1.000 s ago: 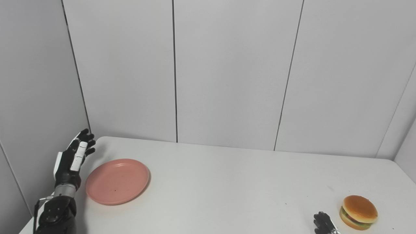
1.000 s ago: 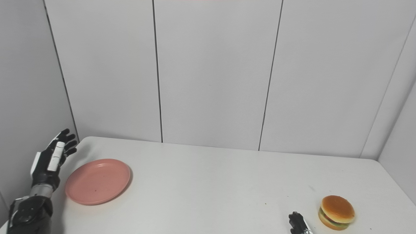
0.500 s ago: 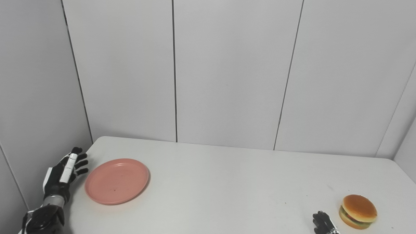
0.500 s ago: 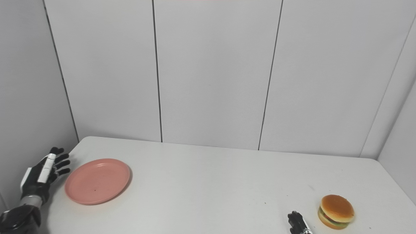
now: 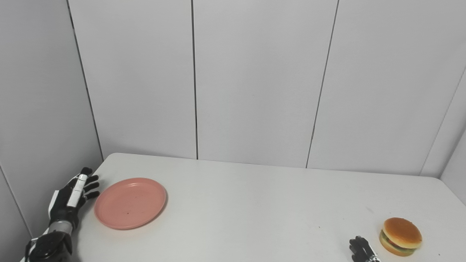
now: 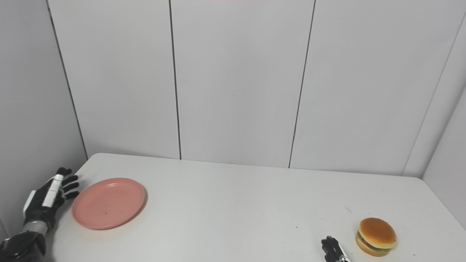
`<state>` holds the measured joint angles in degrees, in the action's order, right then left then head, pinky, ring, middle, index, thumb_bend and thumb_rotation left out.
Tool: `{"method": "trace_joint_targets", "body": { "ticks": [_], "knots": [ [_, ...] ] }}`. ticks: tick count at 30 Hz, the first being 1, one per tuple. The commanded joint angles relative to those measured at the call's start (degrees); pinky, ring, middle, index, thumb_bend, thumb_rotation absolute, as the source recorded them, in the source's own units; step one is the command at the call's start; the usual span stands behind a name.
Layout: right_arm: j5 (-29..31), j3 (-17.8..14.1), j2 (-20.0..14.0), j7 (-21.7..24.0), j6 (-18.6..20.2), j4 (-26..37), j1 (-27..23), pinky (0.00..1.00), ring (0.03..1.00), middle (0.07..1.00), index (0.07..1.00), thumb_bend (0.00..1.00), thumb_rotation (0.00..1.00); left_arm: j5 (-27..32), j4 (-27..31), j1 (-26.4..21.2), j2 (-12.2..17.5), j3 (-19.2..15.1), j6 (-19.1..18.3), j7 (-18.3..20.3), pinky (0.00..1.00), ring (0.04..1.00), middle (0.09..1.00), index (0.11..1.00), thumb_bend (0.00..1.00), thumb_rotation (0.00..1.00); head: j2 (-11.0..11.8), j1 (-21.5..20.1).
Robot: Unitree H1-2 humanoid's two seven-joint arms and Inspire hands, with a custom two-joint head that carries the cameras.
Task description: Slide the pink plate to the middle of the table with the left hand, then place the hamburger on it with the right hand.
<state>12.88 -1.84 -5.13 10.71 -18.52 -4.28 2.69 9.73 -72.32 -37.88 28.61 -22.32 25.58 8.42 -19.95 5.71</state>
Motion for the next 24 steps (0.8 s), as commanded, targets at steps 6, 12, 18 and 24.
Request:
{"method": "trace_joint_targets", "body": {
  "ticks": [6, 12, 18, 24],
  "knots": [
    [-1.4, 0.4, -0.6, -1.2, 7.3, -3.4, 0.3, 1.0, 0.946, 0.908, 0.9, 0.84, 0.92, -1.3, 4.8, -1.7, -1.8, 2.4, 1.3, 0.6, 0.83, 0.869, 0.861, 0.852, 0.89, 0.84, -0.1, -0.5],
    [-1.6, 0.5, -0.3, -1.6, 7.7, -2.8, 0.5, 0.99, 0.938, 0.899, 0.889, 0.85, 0.91, -1.1, 4.5, -1.6, -3.0, 3.0, 1.3, 1.6, 0.86, 0.878, 0.864, 0.877, 0.9, 0.82, -0.3, -1.1],
    [-1.5, 0.6, -0.2, -1.6, 7.9, -2.7, 0.6, 0.98, 0.936, 0.899, 0.882, 0.85, 0.9, -1.3, 4.2, -2.0, -4.0, 3.6, 1.3, 1.7, 0.86, 0.881, 0.861, 0.883, 0.88, 0.81, -0.4, -1.3],
    [-1.5, 0.7, -0.1, -1.6, 7.6, -2.9, 0.4, 0.98, 0.93, 0.897, 0.882, 0.84, 0.89, -1.2, 4.6, -2.2, -4.9, 4.2, 1.3, 1.4, 0.85, 0.871, 0.844, 0.871, 0.85, 0.82, -0.4, -1.6]
  ]
}}
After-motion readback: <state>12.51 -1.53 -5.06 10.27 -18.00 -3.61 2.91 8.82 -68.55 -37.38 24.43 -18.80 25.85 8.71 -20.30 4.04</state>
